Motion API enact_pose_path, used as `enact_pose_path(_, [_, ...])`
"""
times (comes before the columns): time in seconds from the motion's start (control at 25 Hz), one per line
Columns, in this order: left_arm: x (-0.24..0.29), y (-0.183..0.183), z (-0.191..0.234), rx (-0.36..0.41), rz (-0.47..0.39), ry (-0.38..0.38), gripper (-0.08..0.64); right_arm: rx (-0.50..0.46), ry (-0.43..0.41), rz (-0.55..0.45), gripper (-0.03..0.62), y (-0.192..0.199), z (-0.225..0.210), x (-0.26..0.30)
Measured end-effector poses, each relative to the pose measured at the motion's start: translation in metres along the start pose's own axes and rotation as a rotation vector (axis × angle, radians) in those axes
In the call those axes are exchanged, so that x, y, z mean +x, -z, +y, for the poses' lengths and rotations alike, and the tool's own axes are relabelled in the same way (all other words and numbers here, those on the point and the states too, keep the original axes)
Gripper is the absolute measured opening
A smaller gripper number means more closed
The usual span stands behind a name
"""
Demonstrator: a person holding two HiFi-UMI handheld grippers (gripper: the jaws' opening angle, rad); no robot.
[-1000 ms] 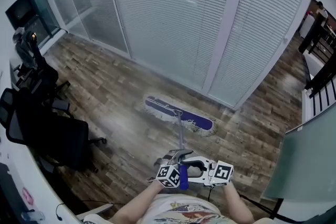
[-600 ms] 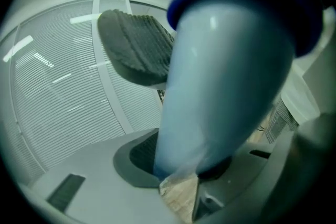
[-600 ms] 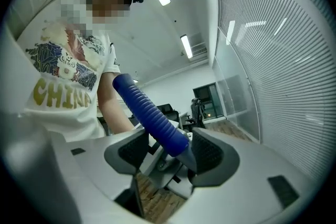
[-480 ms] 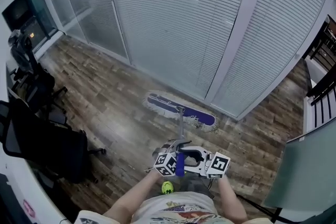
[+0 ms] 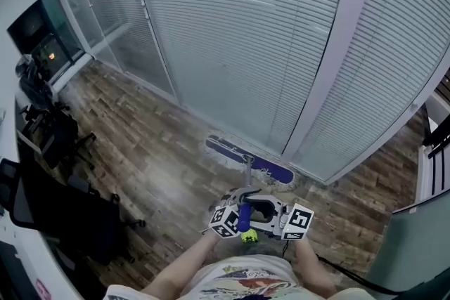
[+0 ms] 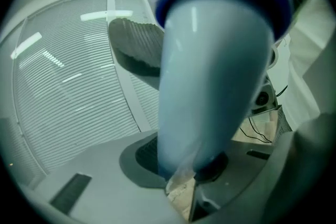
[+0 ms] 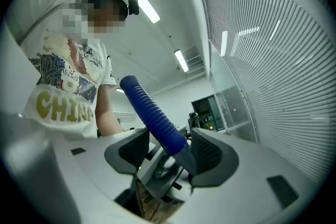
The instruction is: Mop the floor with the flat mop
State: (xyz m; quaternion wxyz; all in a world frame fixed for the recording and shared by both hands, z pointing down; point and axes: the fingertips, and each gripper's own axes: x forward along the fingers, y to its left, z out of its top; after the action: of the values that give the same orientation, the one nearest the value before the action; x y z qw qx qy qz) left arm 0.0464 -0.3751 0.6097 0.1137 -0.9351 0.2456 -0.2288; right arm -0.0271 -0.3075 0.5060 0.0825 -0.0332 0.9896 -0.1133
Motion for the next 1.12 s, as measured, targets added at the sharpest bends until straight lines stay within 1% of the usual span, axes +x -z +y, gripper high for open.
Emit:
enact_pose_path(0.04, [0.008,-0.006,0.014,-0.012,-0.012,-0.011,0.062,-0.006,-0.009,-0.014,0.242,-0.011,-0.013,-0.003])
enact_pose_path(0.12, [0.021,-0.015,0.035,-0.063,-0.047,-0.021,0.06,-0.02,-0.03,-0.021,0.236,-0.026,-0.033,-0.007])
enact_pose_path(0.16, [0.026,-0.018,0.044,-0.072,-0.056,-0.025,0.06,-0.029,-0.04,-0.02,0.228,-0.032,-0.042,-0.009])
enact_pose_path(0.2, [0.03,-0.021,0.051,-0.063,-0.056,-0.028,0.06,-0.037,-0.049,-0.018,0.224,-0.037,-0.05,-0.01])
enact_pose_path(0.28, [0.039,-0.025,0.061,-0.011,-0.039,-0.03,0.06,-0.049,-0.066,-0.02,0.215,-0.046,-0.062,-0.012])
enact_pose_path(0.36, [0.044,-0.026,0.065,0.035,-0.02,-0.035,0.057,-0.047,-0.075,-0.03,0.213,-0.05,-0.069,-0.013])
enact_pose_path(0.4, [0.044,-0.026,0.067,0.045,-0.016,-0.043,0.054,-0.047,-0.079,-0.034,0.212,-0.052,-0.071,-0.012])
enact_pose_path(0.52, [0.045,-0.028,0.08,0.032,-0.01,-0.072,0.051,-0.057,-0.093,-0.028,0.206,-0.059,-0.079,-0.008])
enact_pose_path(0.64, [0.045,-0.029,0.087,0.005,-0.002,-0.076,0.051,-0.063,-0.106,-0.019,0.202,-0.064,-0.084,-0.004])
enact_pose_path(0.76, [0.042,-0.026,0.084,-0.009,0.021,-0.072,0.051,-0.063,-0.109,-0.01,0.199,-0.06,-0.079,-0.003])
enact_pose_path(0.88, [0.034,-0.02,0.071,-0.008,0.04,-0.074,0.049,-0.057,-0.098,-0.009,0.199,-0.05,-0.064,-0.001])
enact_pose_path(1.0, [0.016,-0.015,0.054,-0.008,0.04,-0.078,0.049,-0.059,-0.096,0.001,0.199,-0.04,-0.041,0.006])
enact_pose_path(1.12, [-0.008,-0.011,0.031,-0.012,0.041,-0.077,0.041,-0.072,-0.095,0.034,0.199,-0.027,-0.009,0.015])
